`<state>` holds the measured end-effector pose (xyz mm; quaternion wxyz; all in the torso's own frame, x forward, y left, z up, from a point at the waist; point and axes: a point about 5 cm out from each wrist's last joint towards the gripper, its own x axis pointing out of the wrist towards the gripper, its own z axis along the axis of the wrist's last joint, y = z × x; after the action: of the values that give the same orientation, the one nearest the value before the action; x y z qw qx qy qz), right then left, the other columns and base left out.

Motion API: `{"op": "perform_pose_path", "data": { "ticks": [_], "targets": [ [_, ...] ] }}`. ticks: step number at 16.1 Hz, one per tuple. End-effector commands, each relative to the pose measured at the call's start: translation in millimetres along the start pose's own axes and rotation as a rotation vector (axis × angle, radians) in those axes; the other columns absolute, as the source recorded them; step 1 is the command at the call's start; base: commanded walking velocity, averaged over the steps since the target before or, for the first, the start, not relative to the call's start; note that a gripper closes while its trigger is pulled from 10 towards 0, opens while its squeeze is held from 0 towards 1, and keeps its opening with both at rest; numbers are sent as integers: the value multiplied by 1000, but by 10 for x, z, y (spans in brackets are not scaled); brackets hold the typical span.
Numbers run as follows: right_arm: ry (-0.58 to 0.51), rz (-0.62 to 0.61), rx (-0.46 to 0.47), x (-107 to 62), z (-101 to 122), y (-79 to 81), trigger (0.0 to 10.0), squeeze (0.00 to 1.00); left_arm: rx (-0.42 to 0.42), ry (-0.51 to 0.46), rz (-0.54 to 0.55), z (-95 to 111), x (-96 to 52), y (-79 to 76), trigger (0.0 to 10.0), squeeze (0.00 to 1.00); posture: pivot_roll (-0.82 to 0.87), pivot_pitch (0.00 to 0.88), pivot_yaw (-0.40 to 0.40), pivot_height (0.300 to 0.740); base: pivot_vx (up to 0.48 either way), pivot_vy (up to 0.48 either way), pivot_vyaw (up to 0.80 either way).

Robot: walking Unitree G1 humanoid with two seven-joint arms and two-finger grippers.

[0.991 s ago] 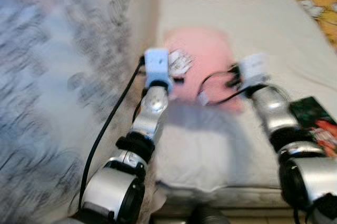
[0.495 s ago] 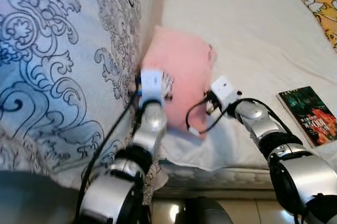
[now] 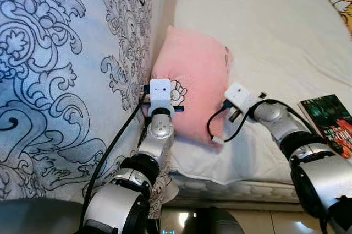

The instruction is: Clean up the room

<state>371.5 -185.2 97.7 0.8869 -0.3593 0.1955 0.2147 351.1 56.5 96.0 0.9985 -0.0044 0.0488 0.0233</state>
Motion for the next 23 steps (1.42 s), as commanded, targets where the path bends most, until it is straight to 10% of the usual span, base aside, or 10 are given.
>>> {"op": "perform_pose_path", "data": {
  "ticks": [1,2,4,11,14,18,19,20,23],
  "targets": [
    [35,-92,34,-56,-95,-147,0,1000,-134,81,-130,-1,-240,-685,10000,1000,-125,145,-19,740,0,0,0],
    [-17,-111,129,-37,-24,-141,10000,1000,-93,8,-135,91,-209,-648,10000,1000,-129,141,-24,740,0,0,0],
    [-101,-167,259,-29,65,-159,10000,1000,8,-222,-136,418,-202,-553,10000,1000,-123,132,-25,740,0,0,0],
    [-307,-431,390,-141,102,-227,10000,1000,87,-440,-175,860,-367,-153,10000,1000,-99,43,-20,740,0,0,0],
    [-479,-654,471,-449,1,-100,10000,1000,107,-481,-267,825,-515,15,10000,1000,-110,0,-1,740,0,0,0],
    [-442,-679,528,-721,-309,334,10000,1000,41,-361,-228,538,-592,345,10000,1000,-133,0,26,740,0,0,0],
    [-390,-665,545,-736,-422,434,10000,318,53,-338,-225,474,-597,445,10000,0,-137,0,29,740,0,-458,0],
    [-348,-666,561,-741,-477,482,10000,0,63,-298,-198,406,-558,500,10000,0,-142,0,32,740,0,-442,0],
    [-381,-649,538,-660,-257,387,10000,0,8,-234,-181,340,-442,417,10000,0,-155,0,40,740,0,-440,0]
  ]
}}
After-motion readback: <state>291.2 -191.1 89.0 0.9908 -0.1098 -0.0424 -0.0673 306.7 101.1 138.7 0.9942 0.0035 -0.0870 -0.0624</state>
